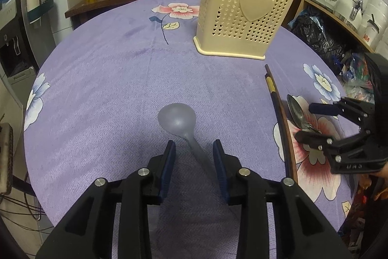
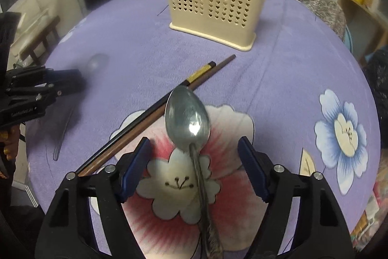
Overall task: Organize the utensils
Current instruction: 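Close right tool on the steel spoon while left tool grasps the grey plastic spoon, then lift both spoons and lower them into the cream holder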
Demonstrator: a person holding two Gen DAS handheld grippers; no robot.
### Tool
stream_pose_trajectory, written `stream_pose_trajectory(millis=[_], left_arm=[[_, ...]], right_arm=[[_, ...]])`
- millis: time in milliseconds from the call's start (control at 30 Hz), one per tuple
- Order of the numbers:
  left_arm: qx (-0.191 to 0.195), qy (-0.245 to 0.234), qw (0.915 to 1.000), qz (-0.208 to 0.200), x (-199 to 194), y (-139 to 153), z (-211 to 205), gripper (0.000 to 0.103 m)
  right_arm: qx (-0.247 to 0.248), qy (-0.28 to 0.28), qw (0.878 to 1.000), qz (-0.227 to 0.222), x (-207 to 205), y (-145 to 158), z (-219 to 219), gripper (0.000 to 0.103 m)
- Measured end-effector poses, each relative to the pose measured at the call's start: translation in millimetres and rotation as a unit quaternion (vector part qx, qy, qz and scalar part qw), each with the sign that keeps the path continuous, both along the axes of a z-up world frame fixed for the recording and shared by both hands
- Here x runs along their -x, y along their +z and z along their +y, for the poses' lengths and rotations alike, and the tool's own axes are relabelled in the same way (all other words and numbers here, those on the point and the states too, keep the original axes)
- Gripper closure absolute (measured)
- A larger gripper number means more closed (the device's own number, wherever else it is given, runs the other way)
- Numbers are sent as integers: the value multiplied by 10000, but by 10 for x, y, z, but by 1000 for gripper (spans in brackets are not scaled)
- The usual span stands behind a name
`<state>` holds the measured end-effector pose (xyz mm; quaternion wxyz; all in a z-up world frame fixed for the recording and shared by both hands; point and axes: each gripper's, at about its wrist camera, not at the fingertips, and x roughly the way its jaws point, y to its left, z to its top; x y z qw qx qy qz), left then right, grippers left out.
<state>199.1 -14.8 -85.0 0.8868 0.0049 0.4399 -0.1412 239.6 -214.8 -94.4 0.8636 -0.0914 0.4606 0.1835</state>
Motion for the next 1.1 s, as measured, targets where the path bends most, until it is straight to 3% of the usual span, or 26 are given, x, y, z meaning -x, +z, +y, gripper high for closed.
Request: stream_pose_trajectory(millis=[300,567,700,867,933,1000,1100], left_arm=[[-235,40,9996,131,-179,7,-31,65],[-524,-31,9983,252,-358,13,-101,65],[-654,-114,9974,289,-401,11,-170,57],[-808,-129,9964,231,-424,2,-233,57],[-840,-148,9961,217,-414,5,-256,58],[-852,-170,9961,181,-404,5,-273,66],[-855,-197,9960,150,-408,5,-291,66]], right_arm=[[98,228,9996,135,-195,45,138,60],[128,277,9992,249,-216,56,152,61],[140,317,9990,271,-228,60,150,61],[129,340,9989,299,-256,57,162,61],[141,353,9988,297,-266,56,173,61],[129,339,9989,288,-271,58,171,64],[85,318,9990,291,-272,58,163,64]])
